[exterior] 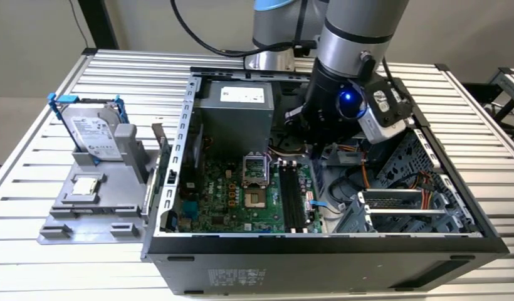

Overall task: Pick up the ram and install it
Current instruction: 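Insert the ram into the slot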

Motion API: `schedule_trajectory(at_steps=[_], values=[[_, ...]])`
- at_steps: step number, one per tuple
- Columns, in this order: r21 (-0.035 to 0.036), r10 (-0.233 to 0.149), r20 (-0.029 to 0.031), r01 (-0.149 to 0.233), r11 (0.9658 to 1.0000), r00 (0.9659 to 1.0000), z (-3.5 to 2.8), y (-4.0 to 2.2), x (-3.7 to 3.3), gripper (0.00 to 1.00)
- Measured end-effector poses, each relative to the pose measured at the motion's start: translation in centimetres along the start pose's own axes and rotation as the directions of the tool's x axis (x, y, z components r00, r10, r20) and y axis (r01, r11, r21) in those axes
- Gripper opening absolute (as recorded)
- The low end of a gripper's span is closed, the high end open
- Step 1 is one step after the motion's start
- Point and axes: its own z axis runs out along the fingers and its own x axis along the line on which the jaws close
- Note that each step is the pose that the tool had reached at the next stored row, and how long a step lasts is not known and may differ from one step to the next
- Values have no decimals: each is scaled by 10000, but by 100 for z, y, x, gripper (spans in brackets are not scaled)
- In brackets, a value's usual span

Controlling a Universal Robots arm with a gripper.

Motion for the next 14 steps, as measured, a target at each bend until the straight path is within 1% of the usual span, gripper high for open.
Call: schedule_trajectory(at_steps=[2, 10, 12, 14], values=[[18, 1, -1, -1, 10000, 10000, 34, 0, 6, 0], [23, -1, -1, 1, 10000, 10000, 180, -1, 15, 0], [45, -1, -3, 1, 10000, 10000, 191, -1, 15, 0], [48, -2, -2, 2, 10000, 10000, 191, -1, 15, 0]])
